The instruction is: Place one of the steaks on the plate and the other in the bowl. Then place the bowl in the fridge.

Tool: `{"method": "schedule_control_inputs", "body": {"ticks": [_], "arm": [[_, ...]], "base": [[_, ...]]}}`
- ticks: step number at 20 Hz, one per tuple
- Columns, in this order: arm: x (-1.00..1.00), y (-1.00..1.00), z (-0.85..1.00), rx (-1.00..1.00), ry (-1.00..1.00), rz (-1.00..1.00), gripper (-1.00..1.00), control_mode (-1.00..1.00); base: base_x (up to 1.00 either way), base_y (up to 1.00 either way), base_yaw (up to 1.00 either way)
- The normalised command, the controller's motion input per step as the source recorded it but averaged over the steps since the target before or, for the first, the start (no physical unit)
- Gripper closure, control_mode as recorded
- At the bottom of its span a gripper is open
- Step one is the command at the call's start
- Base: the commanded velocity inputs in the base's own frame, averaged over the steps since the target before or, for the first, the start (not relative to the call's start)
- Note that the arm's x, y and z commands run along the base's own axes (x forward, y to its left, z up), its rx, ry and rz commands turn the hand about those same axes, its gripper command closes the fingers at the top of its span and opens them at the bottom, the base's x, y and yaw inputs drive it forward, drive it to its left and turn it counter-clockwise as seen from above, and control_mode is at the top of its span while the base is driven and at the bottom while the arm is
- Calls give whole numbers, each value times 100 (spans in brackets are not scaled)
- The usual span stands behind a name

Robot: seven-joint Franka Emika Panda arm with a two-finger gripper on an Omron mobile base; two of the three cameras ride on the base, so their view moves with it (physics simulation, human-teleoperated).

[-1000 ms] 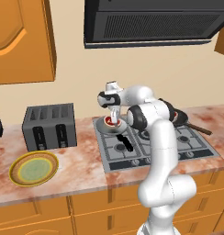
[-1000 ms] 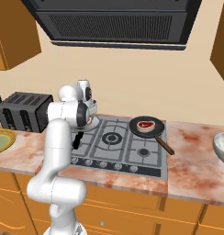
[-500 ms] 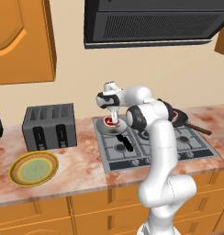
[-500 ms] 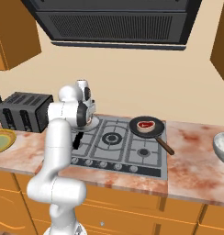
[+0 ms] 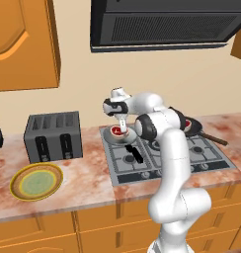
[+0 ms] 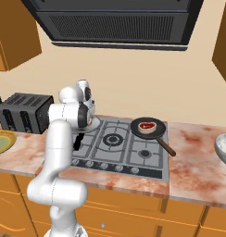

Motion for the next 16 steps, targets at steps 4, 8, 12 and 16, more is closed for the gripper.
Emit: {"method": "schedule_control_inputs", "body": {"ticks": [4,8,12,16], "arm": [[-20,0,-1,0,-7,0,100,-100],[-46,0,37,4,-27,-1,100,-100],[-75,0,30,8,-38,0,100,-100],[-85,0,22,8,-46,0,100,-100]], "base": [[0,0,0],[0,0,0],[0,0,0],[0,0,0]]}}
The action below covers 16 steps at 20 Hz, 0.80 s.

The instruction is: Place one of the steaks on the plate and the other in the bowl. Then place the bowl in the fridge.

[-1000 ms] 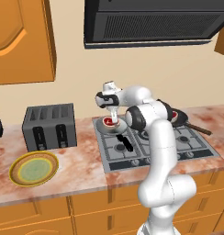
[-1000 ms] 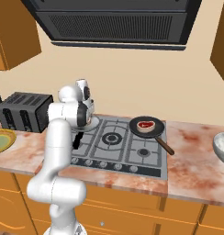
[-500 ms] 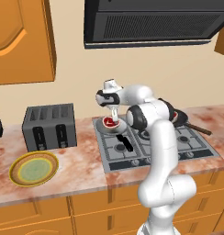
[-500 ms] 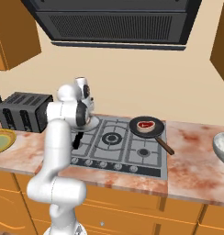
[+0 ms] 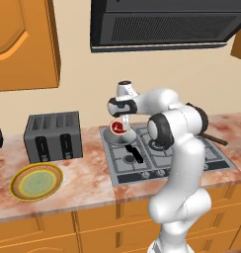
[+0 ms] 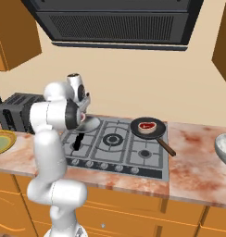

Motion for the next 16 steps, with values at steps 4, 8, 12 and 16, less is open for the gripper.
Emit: {"method": "schedule_control_inputs", "body": {"ticks": [4,8,12,16], "arm": [[-76,0,53,7,-34,-3,100,-100],[-48,0,87,0,-3,-2,100,-100],[-67,-7,57,0,0,-4,100,-100],[-71,-17,54,0,0,-9,100,-100]], "base": [[0,0,0],[0,0,0],[0,0,0],[0,0,0]]}}
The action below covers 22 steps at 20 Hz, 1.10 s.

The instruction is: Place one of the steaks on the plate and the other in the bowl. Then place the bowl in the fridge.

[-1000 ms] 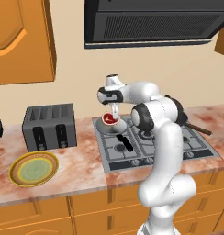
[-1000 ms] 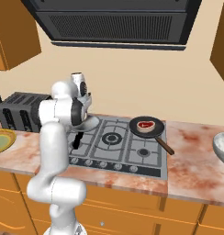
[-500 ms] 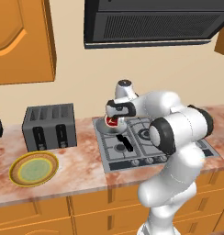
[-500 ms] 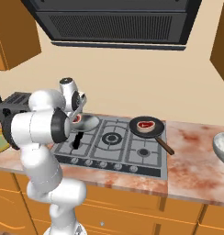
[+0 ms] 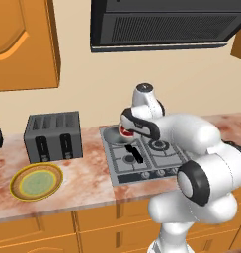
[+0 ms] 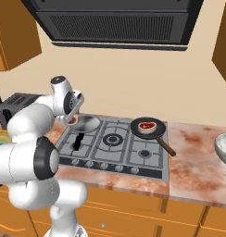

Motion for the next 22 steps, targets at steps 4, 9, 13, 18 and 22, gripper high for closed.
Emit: {"method": "schedule_control_inputs", "body": {"ticks": [4,9,13,18,22], "arm": [[-40,-28,17,3,0,-4,100,-100],[-4,-1,0,0,0,0,100,-100],[0,2,-1,0,0,0,100,-100],[-1,6,-1,0,0,0,100,100],[0,0,0,0,0,0,100,100]], "base": [[0,0,0],[0,0,0],[0,0,0],[-11,52,-2],[-12,97,-10]]}}
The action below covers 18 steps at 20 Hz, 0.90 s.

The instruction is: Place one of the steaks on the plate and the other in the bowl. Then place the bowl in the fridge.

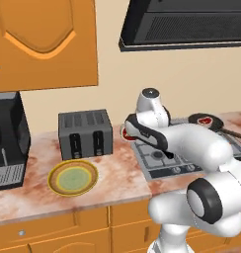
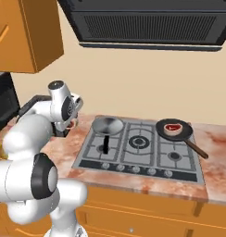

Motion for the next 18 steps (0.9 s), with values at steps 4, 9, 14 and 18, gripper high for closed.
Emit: {"method": "schedule_control_inputs", "body": {"ticks": [4,9,14,18], "arm": [[0,0,0,0,0,0,100,100],[0,0,0,0,0,0,100,100],[0,0,0,0,0,0,100,100],[0,5,-1,0,0,0,100,-100]], "base": [[-11,83,-10],[-11,71,-8],[-5,58,-8],[-1,19,-3]]}}
